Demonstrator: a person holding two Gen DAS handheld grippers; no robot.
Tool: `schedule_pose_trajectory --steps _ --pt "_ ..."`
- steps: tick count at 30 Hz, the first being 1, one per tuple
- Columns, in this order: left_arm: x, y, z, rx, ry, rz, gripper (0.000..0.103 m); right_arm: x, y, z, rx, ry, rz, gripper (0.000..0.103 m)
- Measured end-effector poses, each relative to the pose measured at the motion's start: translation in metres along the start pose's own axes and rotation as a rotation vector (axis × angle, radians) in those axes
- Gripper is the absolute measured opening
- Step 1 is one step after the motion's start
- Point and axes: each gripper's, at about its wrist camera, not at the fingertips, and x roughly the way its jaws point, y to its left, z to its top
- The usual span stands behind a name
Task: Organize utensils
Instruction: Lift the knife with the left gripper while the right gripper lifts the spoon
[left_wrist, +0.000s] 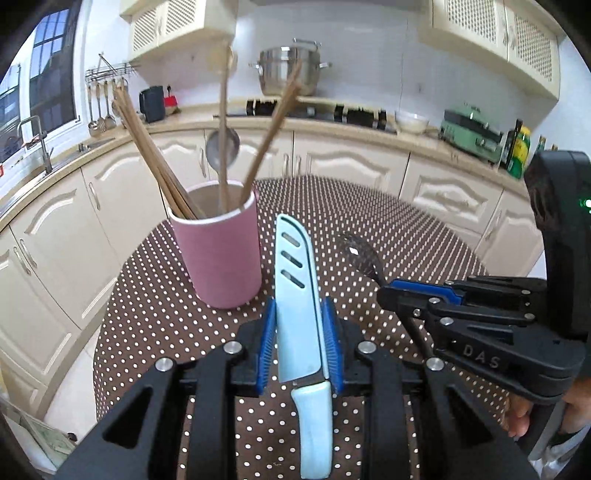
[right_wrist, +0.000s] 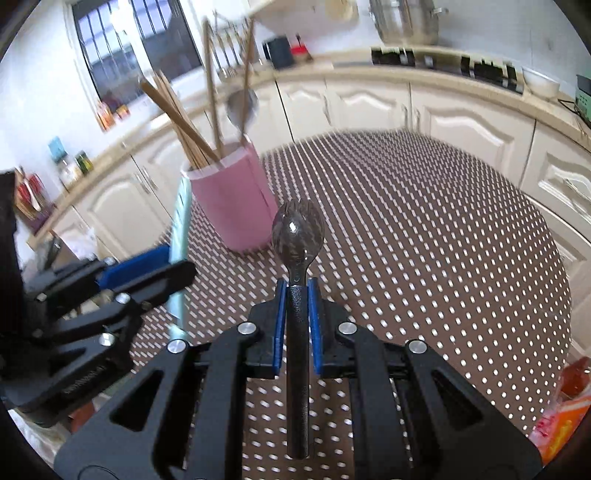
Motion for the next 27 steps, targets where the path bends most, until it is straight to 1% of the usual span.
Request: schedule_pose_trajectory --steps 5,7,11,15,20,23,27 --pt "-0.017 0.012 0.001 -0.033 -0.049 -0.025 0.024 -0.027 0.011 0.001 0.01 -0.127 0.074 0.012" --pt "-0.024 0.015 0.002 -0.044 -0.076 -0.033 0.024 -0.035 0.015 0.003 0.01 -0.16 0.098 0.012" --pt "-0.028 0.017 0.003 -0.044 -0.108 -0.043 0.024 -0.035 0.023 0.009 0.015 -0.188 0.146 0.012" --pt "-0.027 0.012 0.004 -0.028 -0.12 -0.052 0.024 -0.032 0.027 0.01 0.023 -0.195 0.159 0.012" --pt "-0.029 0.02 0.001 -0.057 -0.121 -0.098 0.024 -0.026 0.027 0.016 0.026 -0.217 0.173 0.012" --pt "-0.032 0.028 0.001 -0.1 -0.124 -0.137 0.024 -0.031 0.029 0.017 0.031 -0.25 0.187 0.012" --pt "-0.044 0.031 0.0 -0.098 -0.177 -0.127 0.024 -0.041 0.031 0.019 0.032 -0.309 0.206 0.012"
